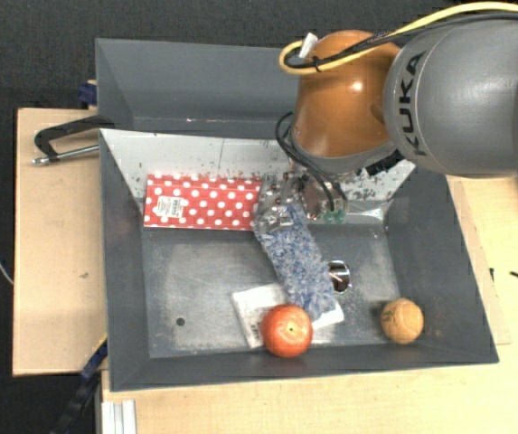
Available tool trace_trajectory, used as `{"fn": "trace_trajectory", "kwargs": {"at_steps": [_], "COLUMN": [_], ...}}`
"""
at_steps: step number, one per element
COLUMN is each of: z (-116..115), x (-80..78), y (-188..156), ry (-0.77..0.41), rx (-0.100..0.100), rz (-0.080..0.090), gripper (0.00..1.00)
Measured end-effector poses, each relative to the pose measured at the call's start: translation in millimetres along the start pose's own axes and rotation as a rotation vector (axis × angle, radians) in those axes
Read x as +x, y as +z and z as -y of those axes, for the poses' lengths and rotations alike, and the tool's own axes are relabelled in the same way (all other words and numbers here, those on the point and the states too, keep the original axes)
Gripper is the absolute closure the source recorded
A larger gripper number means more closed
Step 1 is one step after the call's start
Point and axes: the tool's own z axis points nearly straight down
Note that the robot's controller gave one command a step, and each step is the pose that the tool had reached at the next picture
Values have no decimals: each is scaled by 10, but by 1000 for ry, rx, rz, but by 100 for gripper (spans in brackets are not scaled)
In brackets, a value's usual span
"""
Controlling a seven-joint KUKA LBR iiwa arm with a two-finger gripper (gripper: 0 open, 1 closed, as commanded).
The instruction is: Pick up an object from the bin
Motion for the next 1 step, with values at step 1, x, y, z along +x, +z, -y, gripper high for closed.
{"fn": "trace_trajectory", "kwargs": {"at_steps": [1], "z": [-1], "x": [3], "y": [-95], "ry": [0], "rx": [0], "rz": [-2], "gripper": [100]}}
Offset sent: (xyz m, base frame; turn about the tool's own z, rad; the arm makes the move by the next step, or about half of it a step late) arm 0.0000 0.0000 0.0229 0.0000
